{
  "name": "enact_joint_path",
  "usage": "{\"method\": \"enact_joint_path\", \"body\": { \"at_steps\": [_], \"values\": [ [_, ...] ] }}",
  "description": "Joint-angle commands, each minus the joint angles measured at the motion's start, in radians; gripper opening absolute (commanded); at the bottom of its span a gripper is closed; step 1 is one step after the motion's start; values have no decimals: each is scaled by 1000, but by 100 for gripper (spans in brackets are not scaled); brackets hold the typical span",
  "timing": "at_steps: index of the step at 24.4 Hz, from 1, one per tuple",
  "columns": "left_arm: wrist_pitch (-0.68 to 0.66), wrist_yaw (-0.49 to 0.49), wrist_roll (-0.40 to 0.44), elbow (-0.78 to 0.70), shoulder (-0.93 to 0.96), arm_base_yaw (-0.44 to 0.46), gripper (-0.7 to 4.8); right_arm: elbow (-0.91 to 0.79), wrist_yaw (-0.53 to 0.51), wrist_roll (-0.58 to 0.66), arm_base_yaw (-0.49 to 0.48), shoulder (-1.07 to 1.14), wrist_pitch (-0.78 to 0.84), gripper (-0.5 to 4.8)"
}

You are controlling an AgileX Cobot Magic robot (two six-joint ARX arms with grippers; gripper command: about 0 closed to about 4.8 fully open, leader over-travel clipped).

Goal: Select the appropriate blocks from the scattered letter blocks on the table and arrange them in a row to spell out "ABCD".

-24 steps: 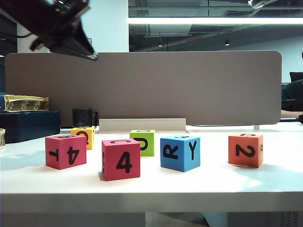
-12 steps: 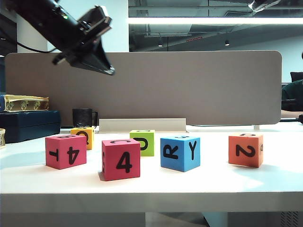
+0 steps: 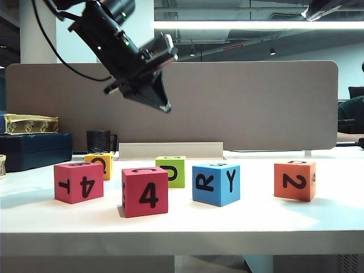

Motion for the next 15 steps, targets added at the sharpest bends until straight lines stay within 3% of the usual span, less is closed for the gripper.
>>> {"method": "enact_joint_path", "body": {
  "at_steps": [1,5,12,15],
  "values": [
    [-76,-10,4,8,3,3,0,5,0,-3,1,-2,-3,-1],
    [-124,35,5,7,3,-7,114,5,0,-3,1,-2,-6,-1],
    [-193,43,31,8,4,-82,129,5,1,-3,1,-2,-5,-1],
    [-237,15,108,7,4,-163,257,5,1,-3,0,-2,-5,-1]
  ]
}}
